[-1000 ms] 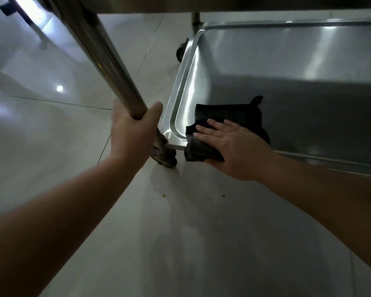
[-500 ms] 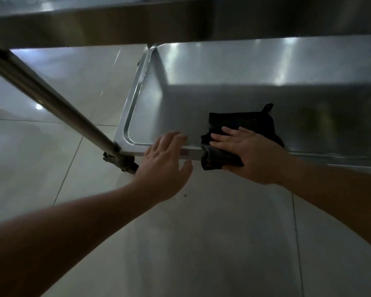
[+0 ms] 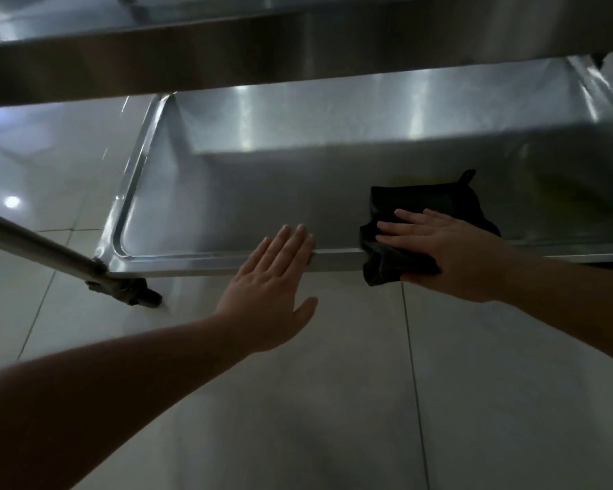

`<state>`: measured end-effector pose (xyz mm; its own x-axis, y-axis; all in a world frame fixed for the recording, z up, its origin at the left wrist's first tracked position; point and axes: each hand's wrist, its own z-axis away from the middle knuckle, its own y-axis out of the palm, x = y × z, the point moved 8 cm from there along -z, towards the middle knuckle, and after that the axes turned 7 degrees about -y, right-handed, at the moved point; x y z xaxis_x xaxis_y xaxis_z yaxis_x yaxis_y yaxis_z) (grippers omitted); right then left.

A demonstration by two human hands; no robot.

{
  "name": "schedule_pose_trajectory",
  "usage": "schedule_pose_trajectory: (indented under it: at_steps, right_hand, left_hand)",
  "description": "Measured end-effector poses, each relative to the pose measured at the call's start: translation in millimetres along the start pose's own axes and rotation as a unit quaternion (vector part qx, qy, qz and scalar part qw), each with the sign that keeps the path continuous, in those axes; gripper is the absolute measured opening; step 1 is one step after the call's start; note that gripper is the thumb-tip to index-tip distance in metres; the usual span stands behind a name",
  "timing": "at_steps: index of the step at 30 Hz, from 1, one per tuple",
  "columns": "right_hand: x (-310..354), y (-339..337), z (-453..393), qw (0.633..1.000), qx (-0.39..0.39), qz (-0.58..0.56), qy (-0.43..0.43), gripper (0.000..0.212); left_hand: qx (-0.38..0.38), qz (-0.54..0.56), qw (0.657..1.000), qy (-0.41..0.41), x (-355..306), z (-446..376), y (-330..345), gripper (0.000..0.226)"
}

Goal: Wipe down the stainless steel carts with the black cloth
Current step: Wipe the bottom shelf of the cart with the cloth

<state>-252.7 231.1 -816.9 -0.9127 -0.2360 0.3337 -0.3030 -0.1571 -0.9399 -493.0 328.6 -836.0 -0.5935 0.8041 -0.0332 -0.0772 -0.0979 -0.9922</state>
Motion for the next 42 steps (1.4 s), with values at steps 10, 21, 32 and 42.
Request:
schedule_pose_trajectory:
  at_steps: [10, 21, 32, 42]
  right_hand:
    - [-52.7, -17.8, 74.9, 0.999, -0.004, 0.01, 0.043, 0.071]
    - [-131.3, -33.2, 191.5, 0.984, -0.02, -0.016, 0.174, 0.08]
    - [-148.7, -33.6, 230.6, 0.946, -0.056, 0.067, 0.311, 0.087]
    - [-166.6, -54.0, 213.1, 0.87, -0.078, -0.121, 0.471, 0.065]
  left_hand:
    - [-0.021, 0.008, 0.998, 0.051, -77.6, -30.1, -3.5, 0.094]
    - [-0.051, -0.006, 0.998, 0.02, -92.2, -36.6, -6.0, 0.095]
    - [-0.057, -0.007, 0.998, 0.009, -89.2, -38.2, -2.3, 0.102]
    - [-0.05, -0.017, 0.999, 0.014, -90.3, -40.0, -1.3, 0.106]
